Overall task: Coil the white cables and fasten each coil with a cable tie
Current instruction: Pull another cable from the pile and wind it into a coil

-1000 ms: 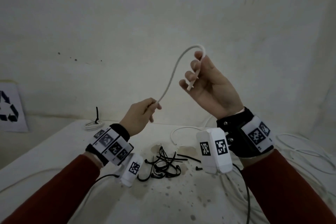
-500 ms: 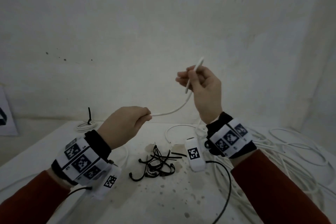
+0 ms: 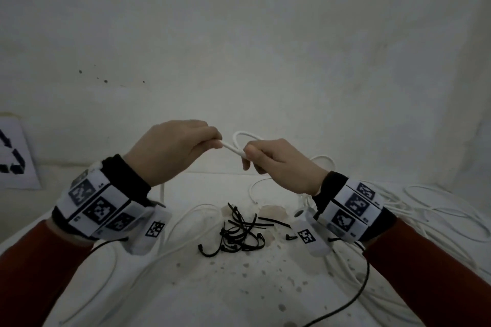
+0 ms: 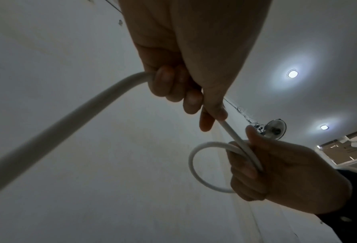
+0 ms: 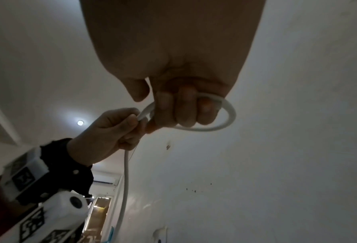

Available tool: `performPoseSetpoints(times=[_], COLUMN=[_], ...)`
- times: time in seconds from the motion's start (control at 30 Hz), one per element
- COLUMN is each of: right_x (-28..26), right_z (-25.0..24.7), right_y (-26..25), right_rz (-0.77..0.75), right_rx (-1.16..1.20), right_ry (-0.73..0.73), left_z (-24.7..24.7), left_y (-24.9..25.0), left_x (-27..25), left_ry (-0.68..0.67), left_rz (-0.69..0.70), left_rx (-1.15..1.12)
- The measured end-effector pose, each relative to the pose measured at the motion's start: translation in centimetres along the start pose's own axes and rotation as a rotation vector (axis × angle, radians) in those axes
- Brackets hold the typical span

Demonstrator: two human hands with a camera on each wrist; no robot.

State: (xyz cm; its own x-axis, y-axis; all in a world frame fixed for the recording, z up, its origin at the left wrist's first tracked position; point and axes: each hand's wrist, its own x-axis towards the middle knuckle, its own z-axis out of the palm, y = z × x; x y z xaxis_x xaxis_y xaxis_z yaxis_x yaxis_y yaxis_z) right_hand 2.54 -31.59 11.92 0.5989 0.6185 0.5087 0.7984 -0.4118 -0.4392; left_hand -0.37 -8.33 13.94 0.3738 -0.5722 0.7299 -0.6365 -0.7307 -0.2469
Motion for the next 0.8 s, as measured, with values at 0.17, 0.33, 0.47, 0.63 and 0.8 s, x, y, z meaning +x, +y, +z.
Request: performPoseSetpoints(times=[0.17,0.33,0.47,0.63,0.8], right_x=[0.8,1.3,0.9,0.0,-0.9], right_z=[-0.1,-0.3,-0.8,-2.4,-5.7], right_y=[-1.4,-2.2,-2.1,-2.5,-1.7], right_rz=[0.060,0.109,0.123,0.120,0.061], right_rx=[0.417,0.865,1.039,1.267,1.449], right_ry=[0.055,0.109,0.150,0.210,0.360], left_z=[-1.0,-1.2,-1.2,-0.7,0.6], left_y=[-0.7,-0.8,-1.1,-1.8,-3.8], left_x=[1.2,1.7,1.4,0.2,-2.7], left_ry=[0.046,0.032,-0.001,-0.025,0.005], left_rz=[-0.091,-0.324,-0.468,-0.540,-0.639], left_rx=[-0.207,-0.391,-0.587,-0.798,-0.814])
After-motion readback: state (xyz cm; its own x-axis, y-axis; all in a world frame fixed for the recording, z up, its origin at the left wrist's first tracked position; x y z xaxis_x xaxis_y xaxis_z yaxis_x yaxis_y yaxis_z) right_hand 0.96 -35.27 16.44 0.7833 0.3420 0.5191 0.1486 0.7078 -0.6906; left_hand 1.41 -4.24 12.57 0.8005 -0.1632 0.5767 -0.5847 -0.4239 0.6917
